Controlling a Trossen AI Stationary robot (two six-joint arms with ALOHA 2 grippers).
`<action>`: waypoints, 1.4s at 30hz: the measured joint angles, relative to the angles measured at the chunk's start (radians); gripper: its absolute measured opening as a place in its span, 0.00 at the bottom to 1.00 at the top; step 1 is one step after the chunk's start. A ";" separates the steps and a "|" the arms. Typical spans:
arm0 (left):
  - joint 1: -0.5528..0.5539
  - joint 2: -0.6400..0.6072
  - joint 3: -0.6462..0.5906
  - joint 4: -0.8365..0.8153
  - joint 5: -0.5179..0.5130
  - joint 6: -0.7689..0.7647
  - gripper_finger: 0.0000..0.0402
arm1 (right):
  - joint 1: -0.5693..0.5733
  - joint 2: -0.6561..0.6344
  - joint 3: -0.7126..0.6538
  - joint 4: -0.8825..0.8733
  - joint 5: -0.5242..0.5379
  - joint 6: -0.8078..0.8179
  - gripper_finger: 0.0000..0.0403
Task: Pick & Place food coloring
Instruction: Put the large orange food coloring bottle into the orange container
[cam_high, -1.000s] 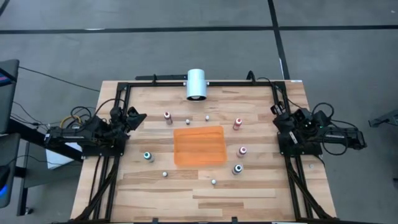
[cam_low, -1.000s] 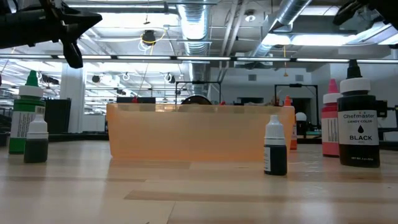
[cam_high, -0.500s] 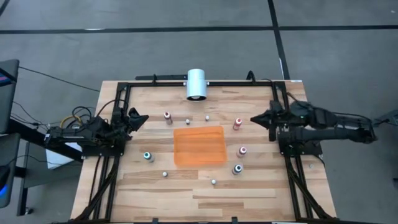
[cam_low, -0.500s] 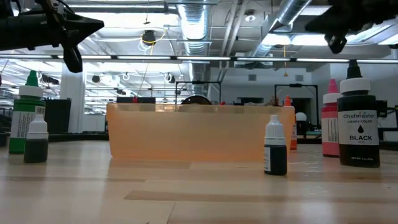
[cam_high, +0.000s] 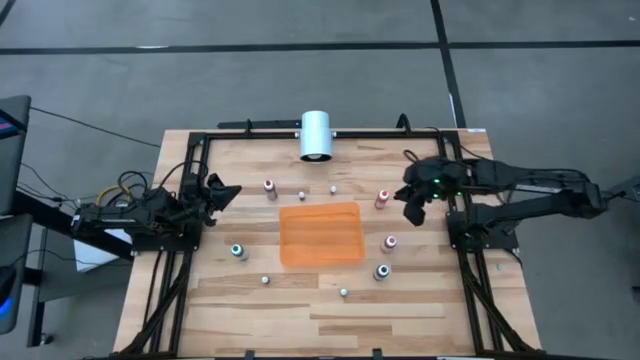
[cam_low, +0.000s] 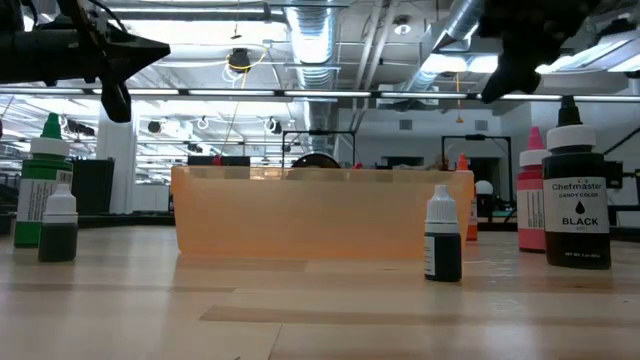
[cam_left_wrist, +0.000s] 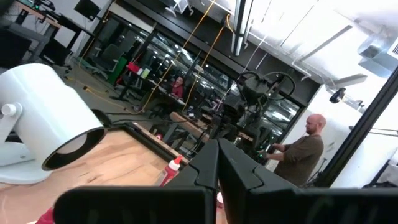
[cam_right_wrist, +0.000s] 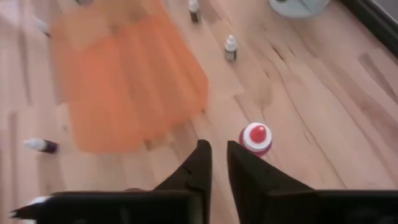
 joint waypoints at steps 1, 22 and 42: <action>0.000 0.000 0.000 -0.006 0.000 0.000 0.00 | -0.008 0.021 0.002 0.001 0.000 -0.007 0.15; 0.000 0.000 0.000 -0.232 -0.009 0.000 0.10 | -0.159 0.281 0.008 -0.007 -0.003 -0.109 0.52; 0.000 0.016 0.016 -0.282 -0.047 0.121 0.30 | -0.164 0.366 0.009 0.103 -0.004 -0.134 0.53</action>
